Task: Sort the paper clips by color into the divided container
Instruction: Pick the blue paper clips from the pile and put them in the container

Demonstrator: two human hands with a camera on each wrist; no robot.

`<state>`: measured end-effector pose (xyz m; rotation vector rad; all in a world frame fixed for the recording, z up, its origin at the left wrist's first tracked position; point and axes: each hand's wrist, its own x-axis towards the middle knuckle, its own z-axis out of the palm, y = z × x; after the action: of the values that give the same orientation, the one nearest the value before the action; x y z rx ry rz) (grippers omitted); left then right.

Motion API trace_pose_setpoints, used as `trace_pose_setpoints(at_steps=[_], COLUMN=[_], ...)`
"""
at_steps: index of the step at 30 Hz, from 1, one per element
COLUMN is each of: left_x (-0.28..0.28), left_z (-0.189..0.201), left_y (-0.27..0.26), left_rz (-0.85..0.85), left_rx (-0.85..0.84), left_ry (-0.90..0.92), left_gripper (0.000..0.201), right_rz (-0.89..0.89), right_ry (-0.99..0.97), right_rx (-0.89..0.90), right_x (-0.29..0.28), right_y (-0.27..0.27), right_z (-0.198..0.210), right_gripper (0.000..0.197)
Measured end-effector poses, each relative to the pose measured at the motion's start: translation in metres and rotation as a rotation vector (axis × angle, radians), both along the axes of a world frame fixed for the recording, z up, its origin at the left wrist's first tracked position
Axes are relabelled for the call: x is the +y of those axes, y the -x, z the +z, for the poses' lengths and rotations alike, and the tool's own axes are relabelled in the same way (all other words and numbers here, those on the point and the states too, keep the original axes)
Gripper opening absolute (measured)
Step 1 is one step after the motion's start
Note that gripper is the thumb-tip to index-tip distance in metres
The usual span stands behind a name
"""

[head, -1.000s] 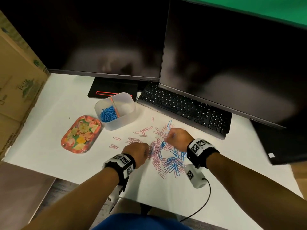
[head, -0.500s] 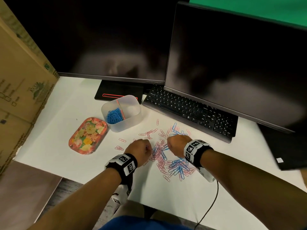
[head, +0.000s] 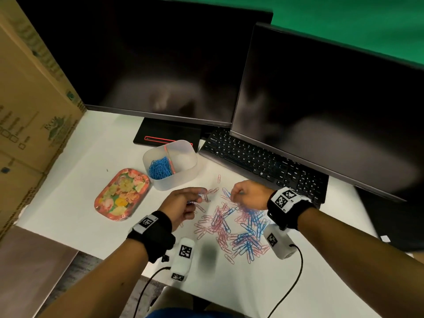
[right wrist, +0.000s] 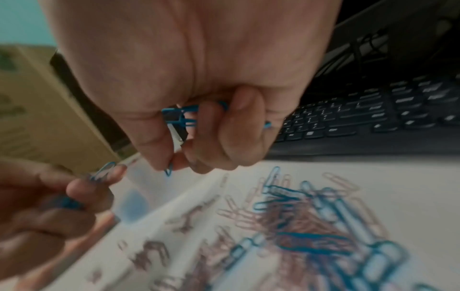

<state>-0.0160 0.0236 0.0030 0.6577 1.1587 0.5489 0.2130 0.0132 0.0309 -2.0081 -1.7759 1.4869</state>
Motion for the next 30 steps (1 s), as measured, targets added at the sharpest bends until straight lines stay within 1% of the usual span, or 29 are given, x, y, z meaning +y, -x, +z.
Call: trace_pose_setpoints(at_steps=[2,4,5,7,9,12,15,17,19,20,21,23,24,25,26,27,28,29,30], left_x=[0.006,0.013,0.018,0.032,0.05,0.07,0.081,0.088,0.095,0.098,0.1,0.102,0.103,0.103,0.103,0.102,0.1,0.096,0.091], left_z=[0.01,0.024,0.029,0.038,0.046,0.061,0.071,0.072,0.068,0.065,0.064,0.061,0.061,0.06,0.06,0.06,0.062,0.063,0.065], left_y=[0.004,0.01,0.014,0.025,0.036,0.045,0.046,0.048,0.052,0.054,0.055,0.057,0.057,0.057,0.057,0.056,0.054,0.05,0.046], left_rz=[0.092,0.18,0.228,0.311,0.375,0.446,0.461,0.475,0.468,0.461,0.455,0.439,0.43,0.42,0.406,0.387,0.359,0.322,0.283], left_rx=[-0.165,-0.265,-0.283,-0.279,-0.254,-0.142,-0.021,0.029,0.076,0.107,0.136,0.194,0.225,0.252,0.272,0.285,0.288,0.286,0.282], left_ry=[0.105,0.143,0.136,0.105,0.098,0.096,0.069,0.078,0.077,0.068,0.059,0.034,0.014,-0.006,-0.029,-0.059,-0.096,-0.142,-0.192], left_gripper=[0.025,0.02,0.021,0.028,0.032,0.032,0.029,0.027,0.034,0.039,0.043,0.046,0.047,0.047,0.046,0.044,0.041,0.037,0.033], right_rz=[-0.119,-0.218,-0.235,-0.196,-0.133,-0.092,-0.126,-0.16,-0.146,-0.134,-0.151,-0.195,-0.203,-0.167,-0.046,0.041,-0.021,-0.117,-0.176], right_ry=[0.038,0.084,0.102,0.099,0.075,0.062,0.046,0.042,0.052,0.048,0.051,0.019,0.013,0.033,-0.045,-0.121,-0.025,0.073,0.066], right_rx=[0.111,0.245,0.282,0.275,0.239,0.177,0.126,0.117,0.087,0.063,0.097,0.194,0.21,0.18,0.011,-0.01,0.099,0.316,0.37], right_x=[0.011,0.026,0.034,0.052,0.07,0.092,0.107,0.117,0.123,0.123,0.124,0.127,0.127,0.127,0.123,0.118,0.115,0.114,0.111], right_y=[0.017,0.038,0.049,0.074,0.098,0.129,0.151,0.162,0.168,0.17,0.172,0.174,0.172,0.17,0.169,0.164,0.161,0.152,0.143], right_z=[0.008,0.015,0.019,0.029,0.037,0.044,0.048,0.046,0.046,0.045,0.044,0.043,0.044,0.049,0.051,0.053,0.06,0.059,0.055], right_gripper=[0.012,0.014,0.014,0.014,0.014,0.017,0.018,0.014,0.011,0.013,0.017,0.032,0.036,0.035,0.033,0.032,0.031,0.03,0.028])
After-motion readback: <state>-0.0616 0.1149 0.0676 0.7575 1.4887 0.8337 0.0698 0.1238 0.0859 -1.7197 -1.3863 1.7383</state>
